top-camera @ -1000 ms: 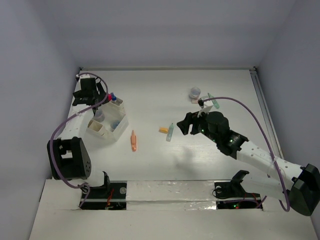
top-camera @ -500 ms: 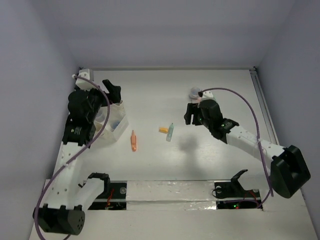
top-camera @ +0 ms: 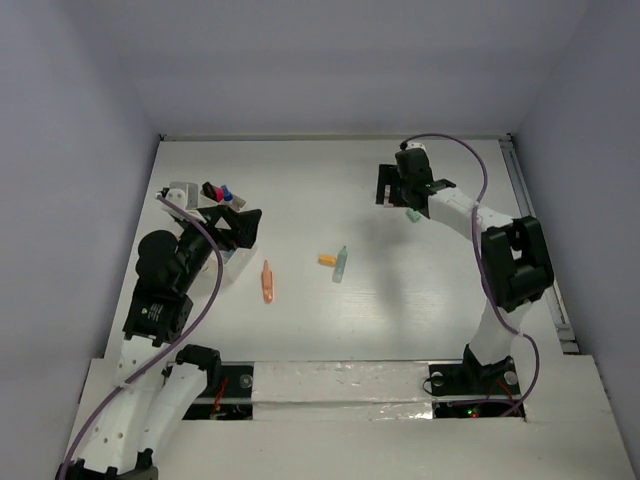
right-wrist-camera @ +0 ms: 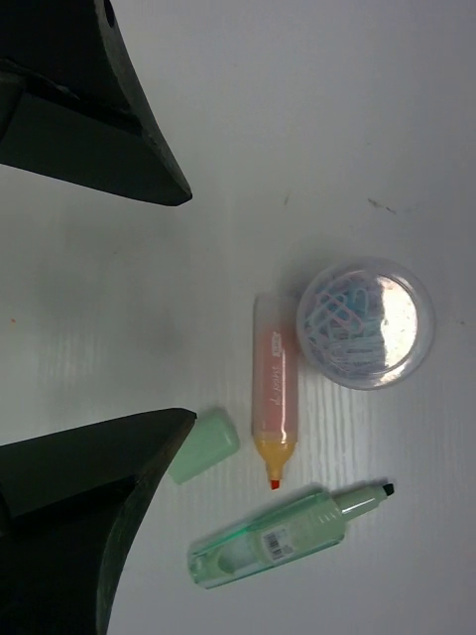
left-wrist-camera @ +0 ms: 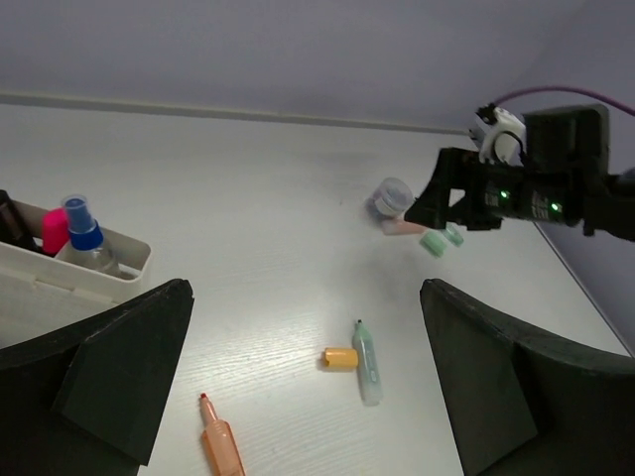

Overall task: Sort the stationery into containers
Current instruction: Pick up the stationery from the center of the board.

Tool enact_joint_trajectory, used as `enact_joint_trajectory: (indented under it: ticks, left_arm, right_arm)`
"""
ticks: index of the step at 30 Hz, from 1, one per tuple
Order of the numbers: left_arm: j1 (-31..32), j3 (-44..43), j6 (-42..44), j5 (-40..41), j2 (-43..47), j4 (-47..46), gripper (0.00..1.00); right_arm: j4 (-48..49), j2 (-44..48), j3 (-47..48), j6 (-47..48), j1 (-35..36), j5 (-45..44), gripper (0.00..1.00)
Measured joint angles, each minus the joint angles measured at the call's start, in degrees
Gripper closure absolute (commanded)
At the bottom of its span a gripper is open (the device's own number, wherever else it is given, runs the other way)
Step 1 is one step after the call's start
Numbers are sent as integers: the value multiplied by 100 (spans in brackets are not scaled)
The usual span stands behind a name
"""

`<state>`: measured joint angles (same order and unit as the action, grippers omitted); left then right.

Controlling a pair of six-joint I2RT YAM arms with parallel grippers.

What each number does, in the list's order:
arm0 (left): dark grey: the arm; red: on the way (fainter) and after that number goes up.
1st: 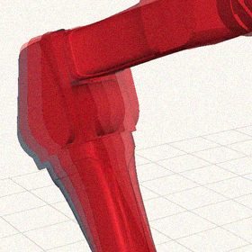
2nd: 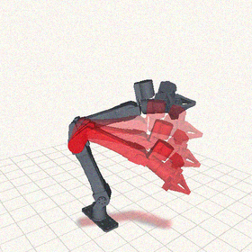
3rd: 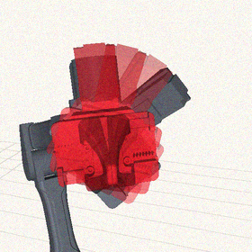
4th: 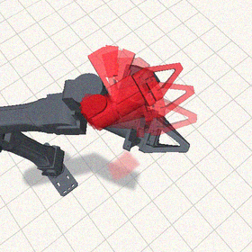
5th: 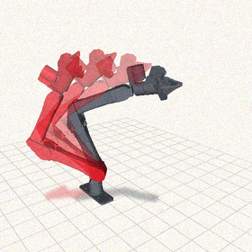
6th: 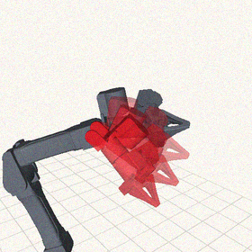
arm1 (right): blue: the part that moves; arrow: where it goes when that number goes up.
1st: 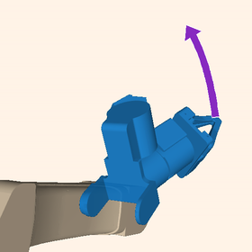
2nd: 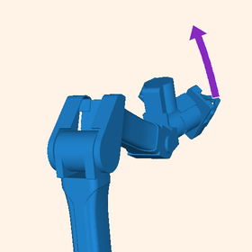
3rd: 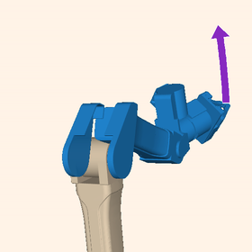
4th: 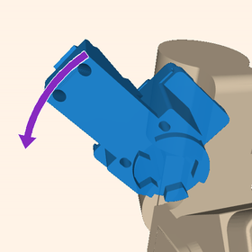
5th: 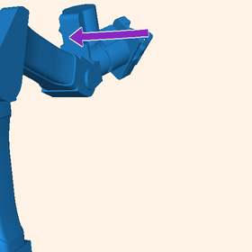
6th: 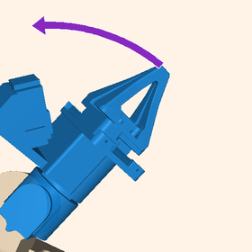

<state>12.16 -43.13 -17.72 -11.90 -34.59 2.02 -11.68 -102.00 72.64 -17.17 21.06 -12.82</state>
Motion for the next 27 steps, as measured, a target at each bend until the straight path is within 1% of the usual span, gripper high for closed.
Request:
enact_joint_trajectory:
  ticks: [4,9,17,19,20,23,24,26,27]
  left_arm:
    - [286,0,44,87,2,96,1]
    - [409,0,79,162,2,175,1]
    - [514,0,116,251,-2,232,1]
    - [514,0,118,262,-7,232,1]
    - [525,0,118,269,-11,232,1]
    - [553,-2,127,289,-37,232,1]
    - [564,-2,131,291,-52,232,1]
    - [577,-2,136,291,-70,232,1]
    - [577,-2,138,291,-90,232,1]
  right_arm:
    - [-315,-658,693,116,-118,17,11]
    - [-603,-1311,1508,271,-155,-24,12]
    - [-841,-1930,2184,413,-275,-7,13]
    - [-901,-2033,2291,439,-319,-7,16]
    - [-918,-2081,2347,450,-341,-4,20]
    - [-931,-2221,2514,520,-350,-17,27]
    - [-931,-2253,2551,538,-358,-24,32]
    - [-929,-2319,2645,577,-365,-35,36]
    - [-927,-2350,2697,590,-380,-33,44]
